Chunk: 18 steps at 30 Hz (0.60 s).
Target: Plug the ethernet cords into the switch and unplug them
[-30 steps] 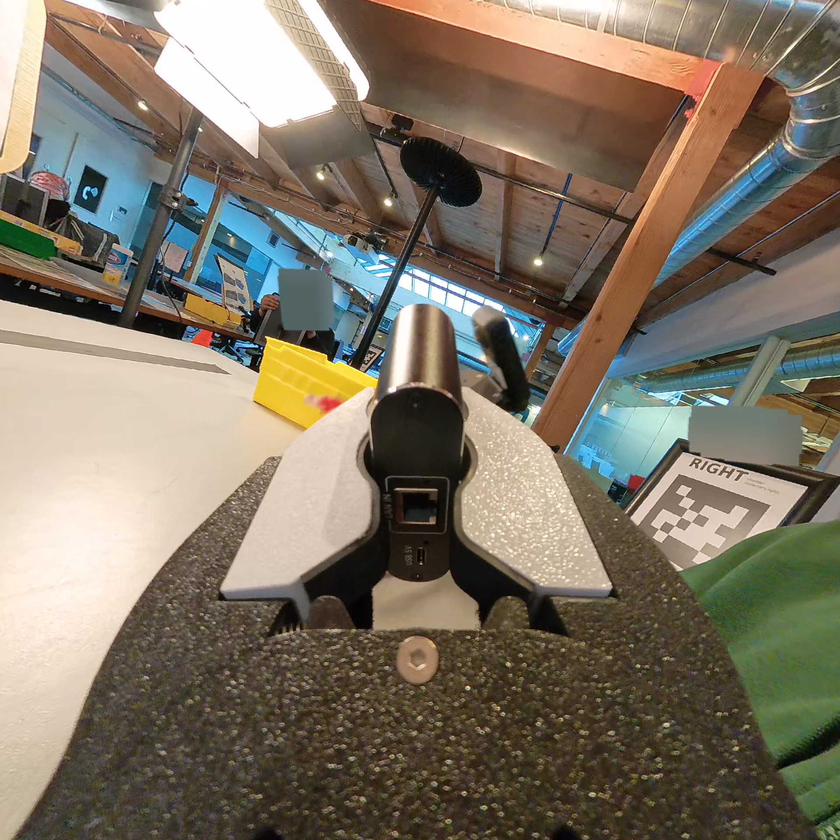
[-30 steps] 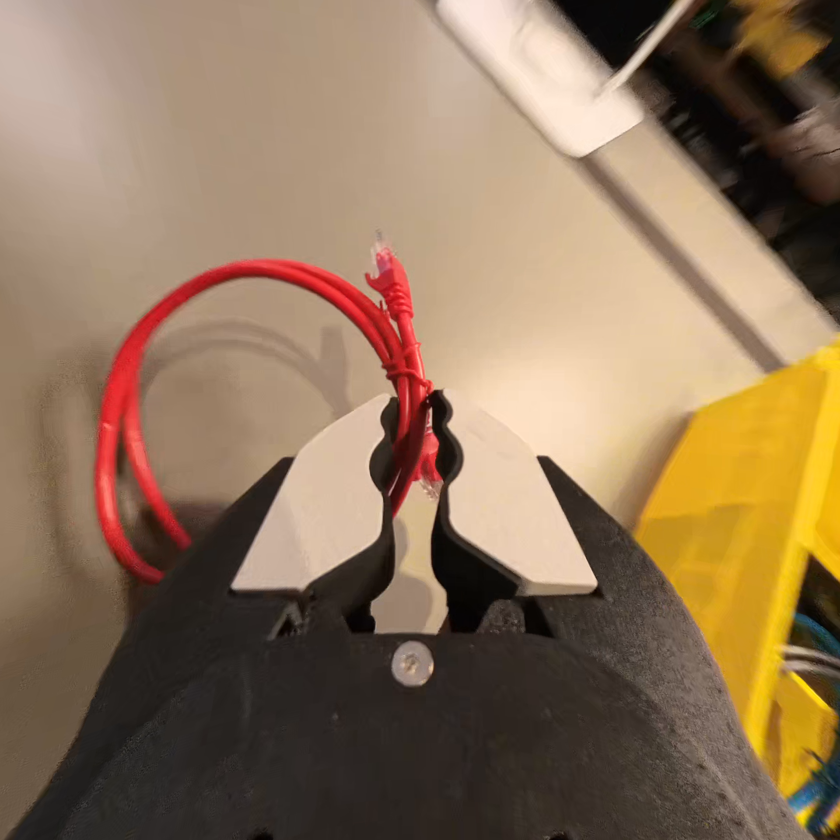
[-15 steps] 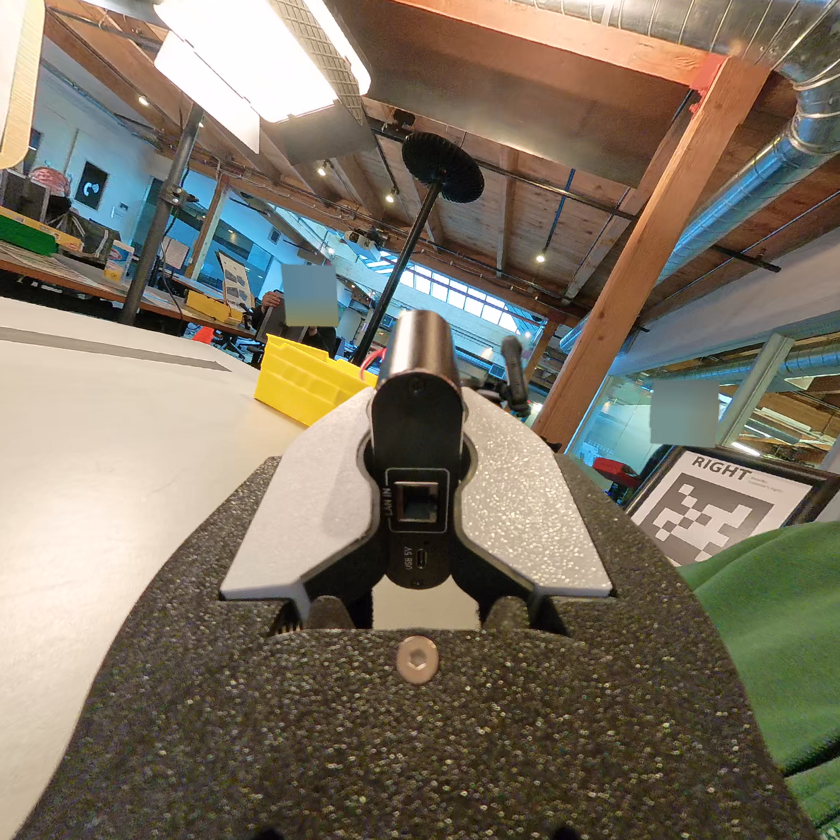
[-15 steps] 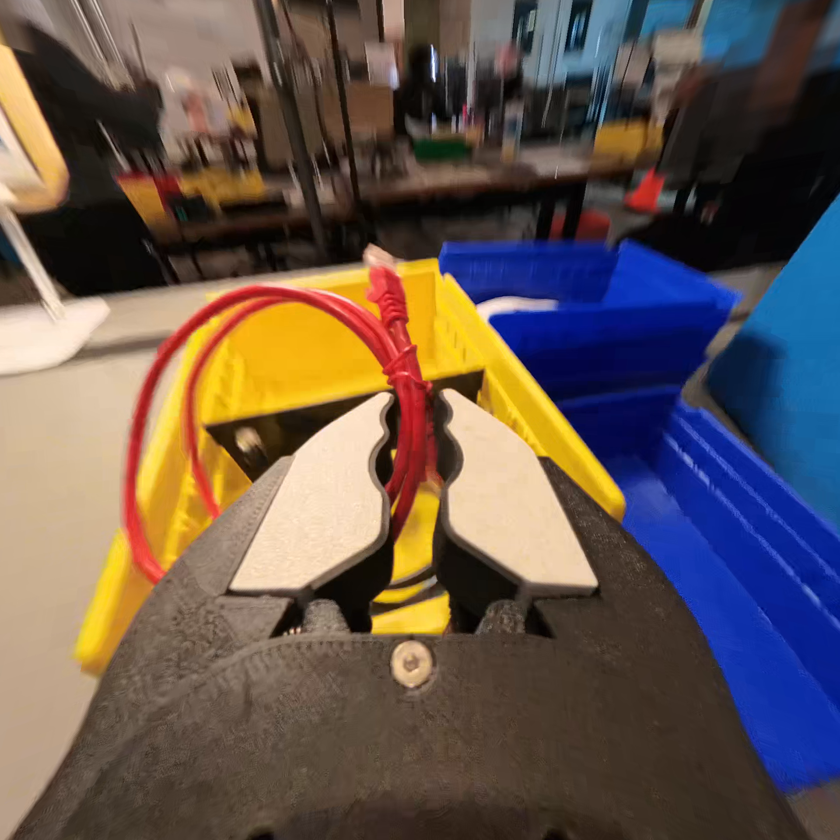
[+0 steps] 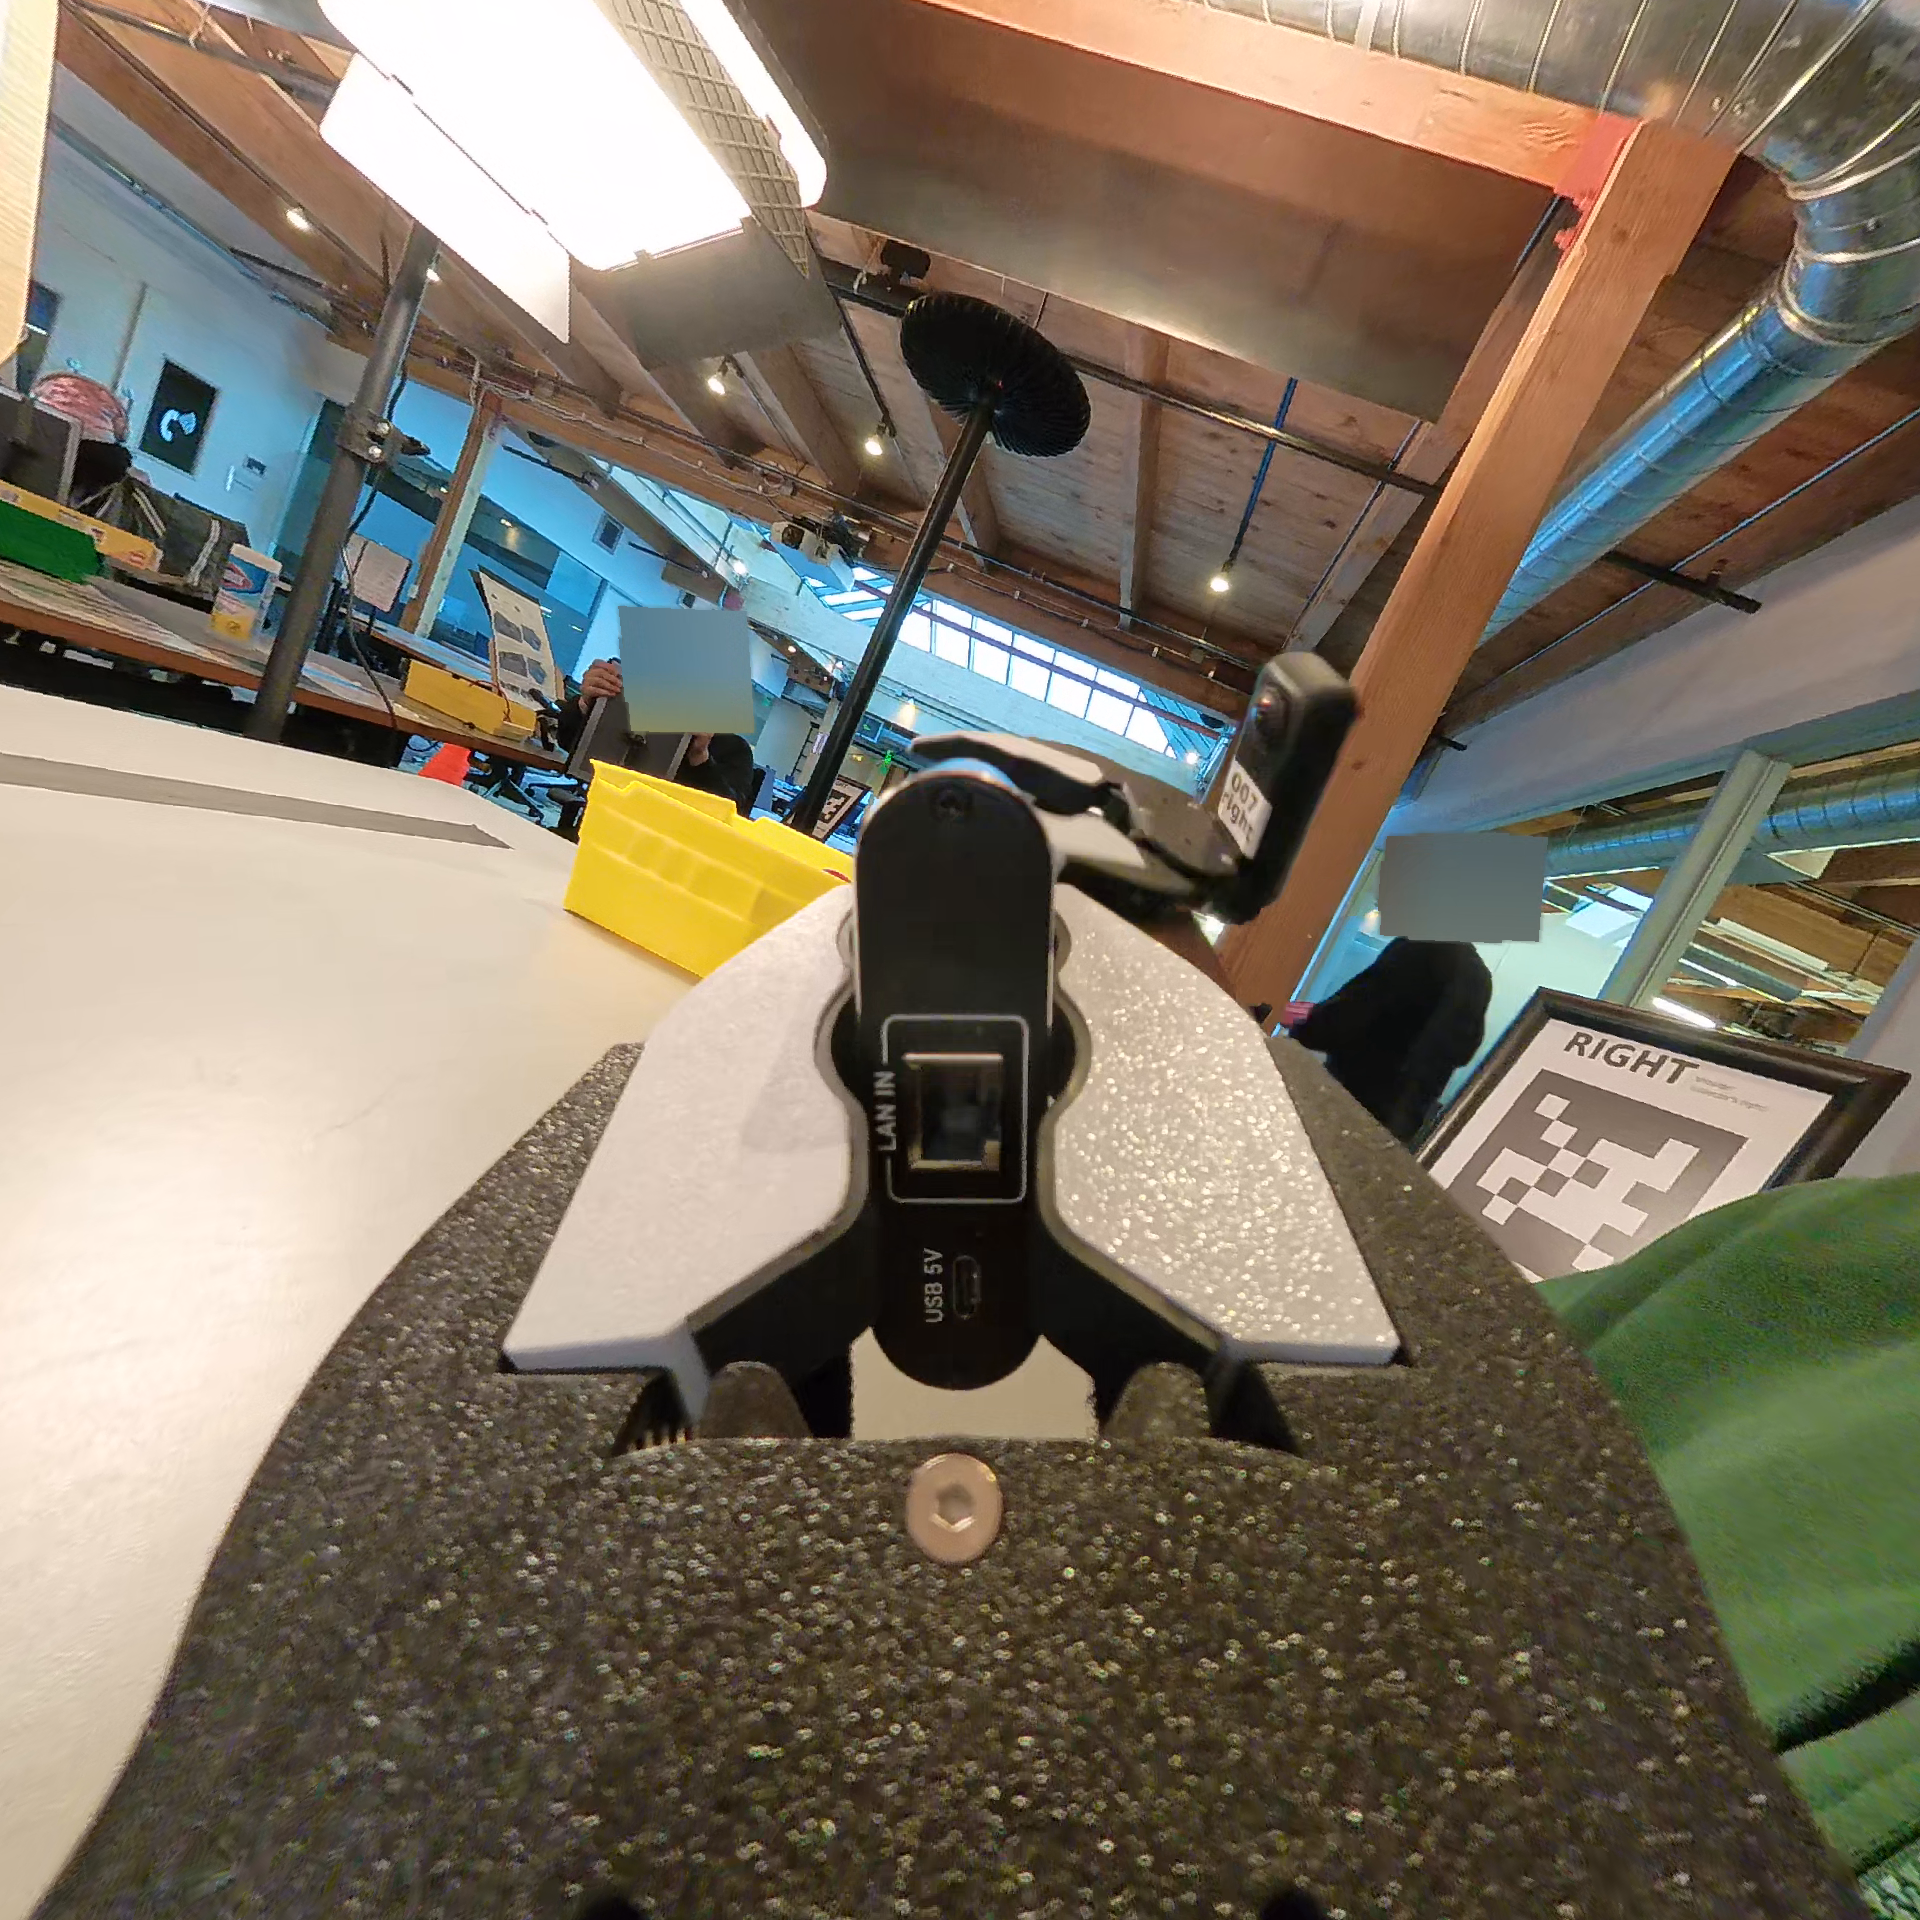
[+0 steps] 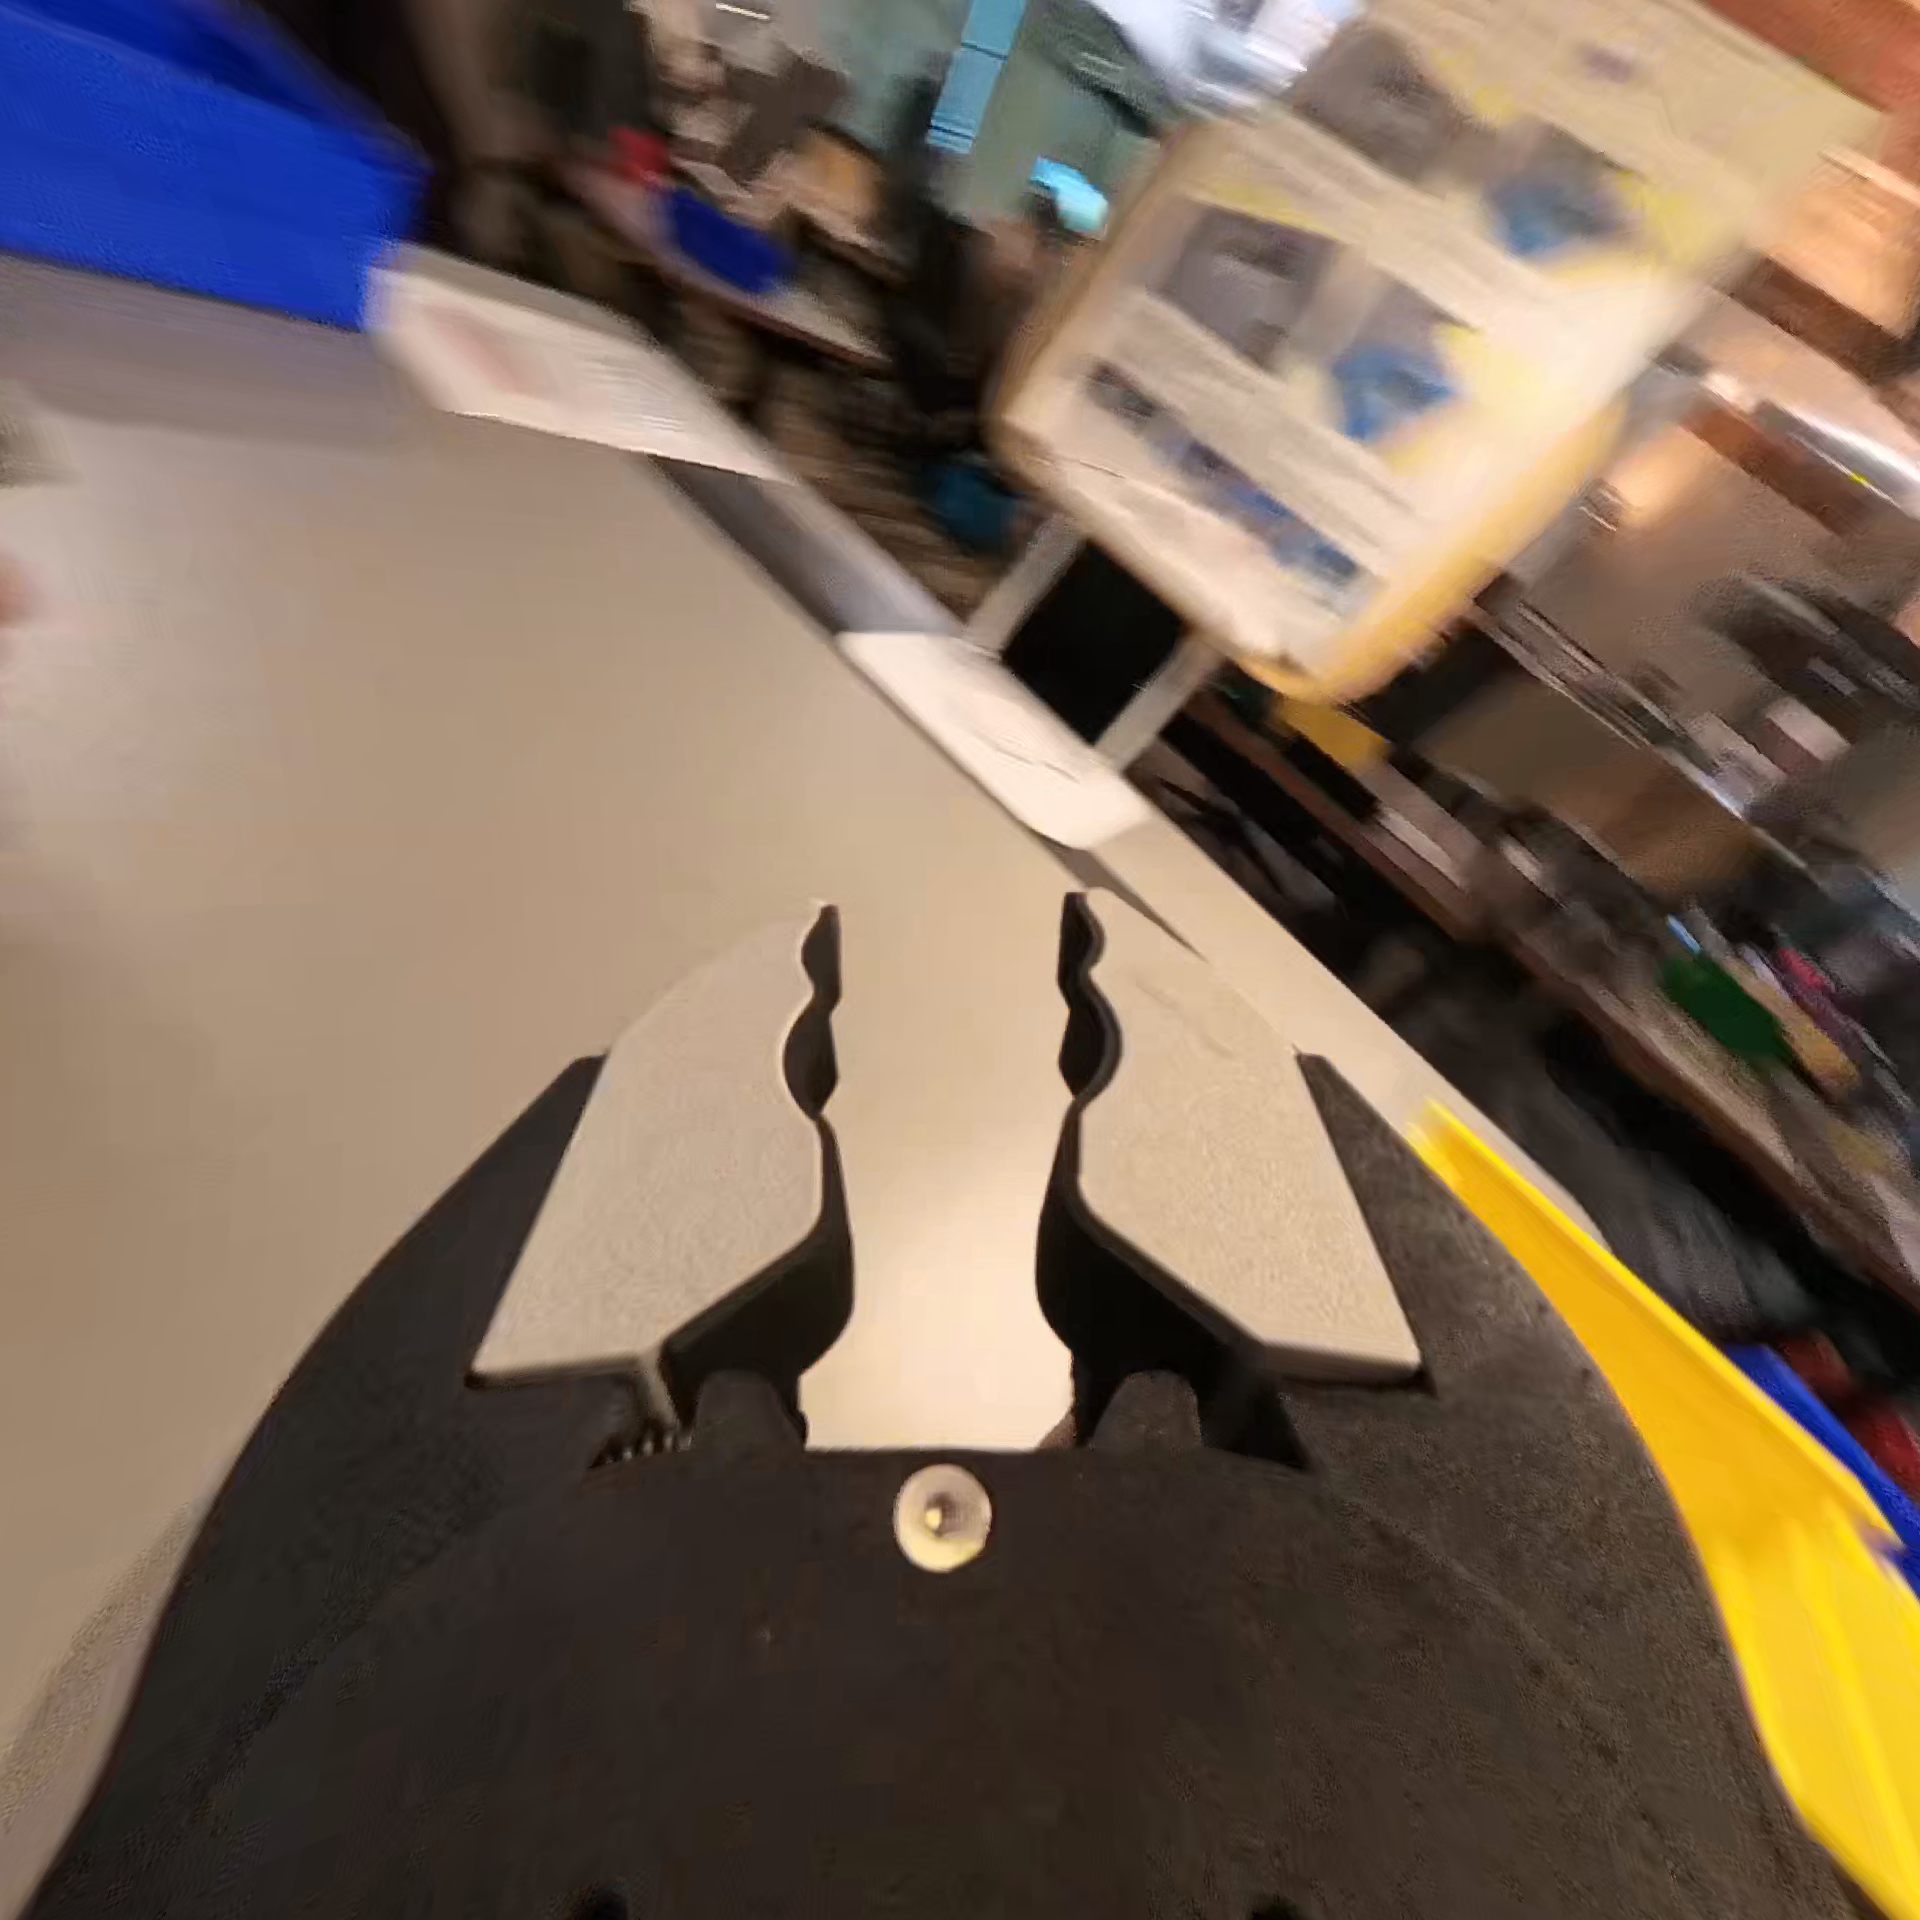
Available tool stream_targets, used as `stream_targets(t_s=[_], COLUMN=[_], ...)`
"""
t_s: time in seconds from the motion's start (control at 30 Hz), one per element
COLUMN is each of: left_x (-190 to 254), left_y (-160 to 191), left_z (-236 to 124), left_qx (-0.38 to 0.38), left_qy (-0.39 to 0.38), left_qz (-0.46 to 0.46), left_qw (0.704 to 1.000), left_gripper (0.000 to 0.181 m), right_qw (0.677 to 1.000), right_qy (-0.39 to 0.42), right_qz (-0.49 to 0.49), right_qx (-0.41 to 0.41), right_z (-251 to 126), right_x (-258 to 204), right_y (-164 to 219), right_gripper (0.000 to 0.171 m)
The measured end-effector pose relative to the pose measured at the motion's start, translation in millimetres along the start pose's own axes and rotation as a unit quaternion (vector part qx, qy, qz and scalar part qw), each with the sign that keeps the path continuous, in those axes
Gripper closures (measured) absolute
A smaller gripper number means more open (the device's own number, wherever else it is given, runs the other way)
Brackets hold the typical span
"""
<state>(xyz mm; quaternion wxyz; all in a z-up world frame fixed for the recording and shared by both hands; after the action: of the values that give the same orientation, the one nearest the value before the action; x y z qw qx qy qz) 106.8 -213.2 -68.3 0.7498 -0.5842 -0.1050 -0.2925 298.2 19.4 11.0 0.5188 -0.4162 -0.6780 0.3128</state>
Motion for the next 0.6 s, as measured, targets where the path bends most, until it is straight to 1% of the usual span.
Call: stream_targets(t_s=[0.07,0.13,0.17,0.23,0.3,0.37,0.43,0.47,0.53,0.6], left_x=[0,2,3,6,8,10,10,10,12,14], left_y=[0,1,2,2,2,4,11,15,19,21], left_z=[0,1,2,3,3,2,2,2,7,11], left_qx=[-0.002,-0.014,-0.024,-0.057,-0.119,-0.212,-0.317,-0.351,-0.384,-0.406], left_qy=[0.004,0.014,0.022,0.048,0.077,0.096,0.102,0.106,0.123,0.135], left_qz=[0.000,0.001,0.003,0.012,0.031,0.072,0.126,0.146,0.161,0.173], left_qw=[1.000,1.000,0.999,0.997,0.989,0.970,0.935,0.919,0.901,0.887], left_gripper=[0.153,0.153,0.153,0.153,0.153,0.153,0.153,0.153,0.153,0.153], right_qw=[0.992,0.975,0.965,0.945,0.932,0.919,0.898,0.885,0.858,0.839], right_qy=[-0.096,-0.155,-0.163,-0.150,-0.140,-0.156,-0.194,-0.213,-0.248,-0.269], right_qz=[-0.075,-0.155,-0.202,-0.288,-0.330,-0.357,-0.392,-0.411,-0.448,-0.472], right_qx=[0.017,0.029,0.026,0.031,0.053,0.064,0.053,0.046,0.044,0.033], right_z=[37,62,69,73,67,61,59,60,61,64], right_x=[-51,-95,-110,-125,-126,-126,-131,-136,-147,-157], right_y=[-12,-18,-20,-26,-33,-37,-37,-37,-38,-37], right_gripper=[0.124,0.118,0.115,0.111,0.111,0.107,0.100,0.095,0.093,0.089])
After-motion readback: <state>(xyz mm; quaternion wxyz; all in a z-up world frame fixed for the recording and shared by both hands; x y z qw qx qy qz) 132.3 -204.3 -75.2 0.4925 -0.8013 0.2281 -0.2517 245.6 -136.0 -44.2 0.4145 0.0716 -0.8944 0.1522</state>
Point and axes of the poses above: each gripper's, where its closed fingertips meet, z out along the fingers, y out of its underside, x = y × z across the jaws, the point moved 9 cm from there along -z, back along the fingers, and after that the axes turned 13 degrees about -y, right-handed, at the moved point
